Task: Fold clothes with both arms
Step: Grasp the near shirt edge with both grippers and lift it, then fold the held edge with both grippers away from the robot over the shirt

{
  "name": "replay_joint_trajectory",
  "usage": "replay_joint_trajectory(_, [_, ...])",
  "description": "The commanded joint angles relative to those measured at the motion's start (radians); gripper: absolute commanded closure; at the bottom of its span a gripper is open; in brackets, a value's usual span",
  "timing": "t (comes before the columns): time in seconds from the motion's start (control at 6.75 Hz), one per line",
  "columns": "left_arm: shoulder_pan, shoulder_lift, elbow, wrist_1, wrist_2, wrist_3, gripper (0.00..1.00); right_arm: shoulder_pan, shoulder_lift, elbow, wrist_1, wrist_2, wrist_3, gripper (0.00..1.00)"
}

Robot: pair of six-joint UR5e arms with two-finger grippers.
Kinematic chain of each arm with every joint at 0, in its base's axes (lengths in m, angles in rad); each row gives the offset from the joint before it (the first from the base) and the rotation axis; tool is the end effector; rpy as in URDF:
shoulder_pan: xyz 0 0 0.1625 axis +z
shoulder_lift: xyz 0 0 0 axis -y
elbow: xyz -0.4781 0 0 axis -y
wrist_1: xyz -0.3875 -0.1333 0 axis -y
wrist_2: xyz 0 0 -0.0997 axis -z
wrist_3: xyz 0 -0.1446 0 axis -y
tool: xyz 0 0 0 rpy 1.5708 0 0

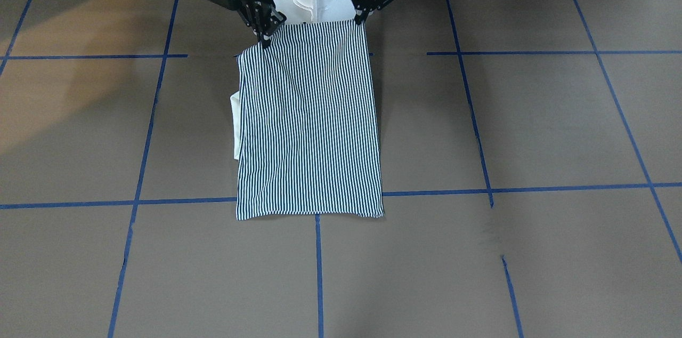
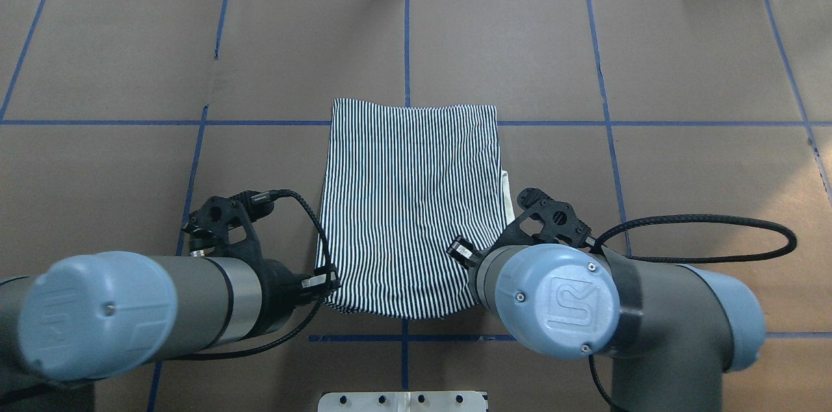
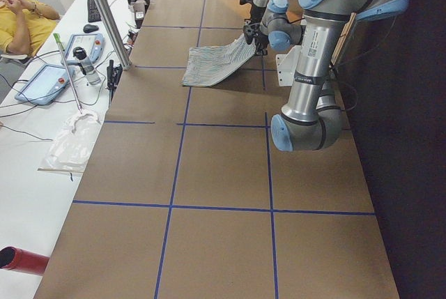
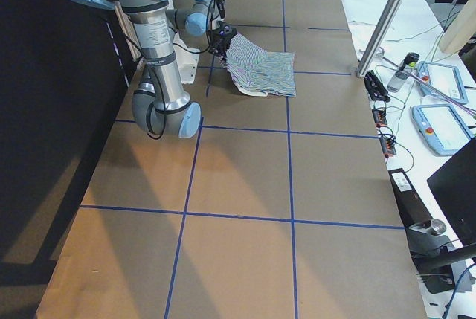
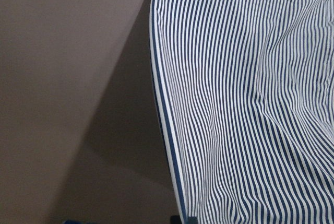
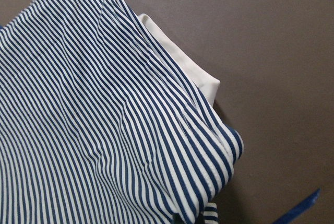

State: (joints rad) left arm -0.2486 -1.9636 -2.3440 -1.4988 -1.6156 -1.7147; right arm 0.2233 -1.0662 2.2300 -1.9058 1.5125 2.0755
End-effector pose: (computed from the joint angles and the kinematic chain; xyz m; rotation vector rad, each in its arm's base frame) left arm 0.4628 -0.2483 0.2257 0.0171 1.1000 -0.3279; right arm -0.5131 -0.2618 0.2492 -0.0632 -0.8470 0.7090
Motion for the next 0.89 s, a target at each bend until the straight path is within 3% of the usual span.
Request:
replay_joint_trajectory(0.0, [-0.001, -0.02, -0.059, 0.089, -0.009, 0.021, 1.0, -0.021, 0.002, 0.039, -0.038, -0.002, 0.0, 1.0])
replay_joint_trajectory(0.44, [-0.163, -0.092, 0.087, 0.083, -0.012, 0.199, 1.0, 0.052, 0.028, -0.03, -0.01, -0.009, -0.086, 1.0])
replay_joint_trajectory(0.74, [-0.248, -0.12, 0.185, 0.065, -0.043, 0.268, 1.0, 0.147, 0.122, -0.223, 0.084, 0.001, -0.126, 1.0])
